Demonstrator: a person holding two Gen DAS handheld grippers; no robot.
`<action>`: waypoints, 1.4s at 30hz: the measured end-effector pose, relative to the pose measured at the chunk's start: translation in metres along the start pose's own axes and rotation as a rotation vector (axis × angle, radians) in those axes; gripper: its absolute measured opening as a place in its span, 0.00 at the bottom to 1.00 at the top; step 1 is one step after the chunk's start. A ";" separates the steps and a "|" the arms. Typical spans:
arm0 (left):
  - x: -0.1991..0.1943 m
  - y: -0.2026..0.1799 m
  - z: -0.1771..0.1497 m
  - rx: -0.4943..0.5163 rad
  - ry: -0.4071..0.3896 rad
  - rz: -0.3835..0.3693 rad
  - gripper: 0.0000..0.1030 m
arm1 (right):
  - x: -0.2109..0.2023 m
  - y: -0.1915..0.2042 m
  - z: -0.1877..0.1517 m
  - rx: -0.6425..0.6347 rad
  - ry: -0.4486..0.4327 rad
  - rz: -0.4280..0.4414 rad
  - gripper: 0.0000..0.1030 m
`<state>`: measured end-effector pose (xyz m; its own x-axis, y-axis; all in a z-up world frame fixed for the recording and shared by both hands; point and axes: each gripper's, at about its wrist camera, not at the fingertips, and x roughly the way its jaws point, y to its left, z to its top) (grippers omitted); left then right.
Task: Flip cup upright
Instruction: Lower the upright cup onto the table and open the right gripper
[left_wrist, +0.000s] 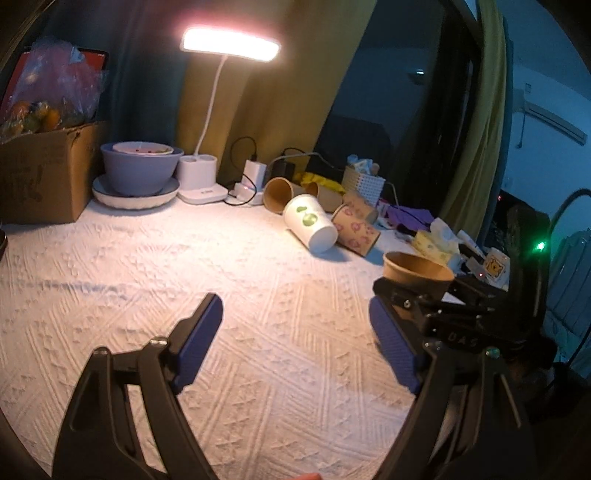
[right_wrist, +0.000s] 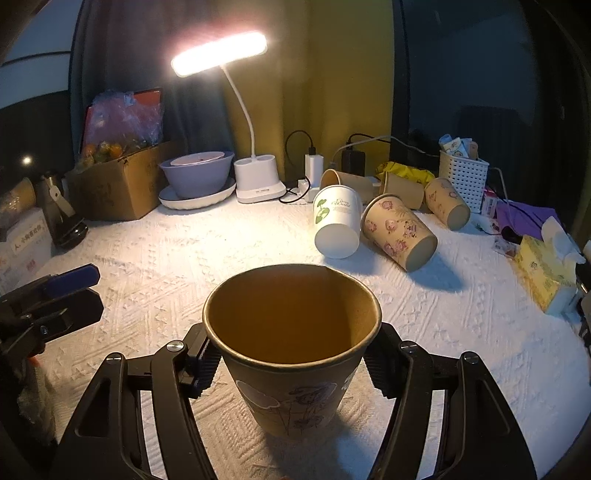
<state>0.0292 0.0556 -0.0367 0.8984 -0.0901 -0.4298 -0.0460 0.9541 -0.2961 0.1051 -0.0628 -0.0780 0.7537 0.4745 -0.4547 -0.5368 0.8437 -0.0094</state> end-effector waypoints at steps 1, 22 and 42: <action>0.000 0.000 0.000 -0.002 0.000 -0.001 0.80 | 0.001 0.000 0.000 -0.001 -0.001 -0.006 0.66; -0.002 0.004 -0.001 -0.036 -0.007 -0.009 0.80 | 0.005 0.001 -0.001 -0.007 -0.003 -0.069 0.66; 0.003 0.002 -0.001 -0.010 0.010 0.010 0.80 | -0.009 -0.007 -0.009 0.026 0.020 -0.083 0.80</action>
<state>0.0316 0.0572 -0.0396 0.8937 -0.0832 -0.4410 -0.0596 0.9519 -0.3004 0.0985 -0.0750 -0.0821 0.7875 0.3974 -0.4711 -0.4623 0.8864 -0.0252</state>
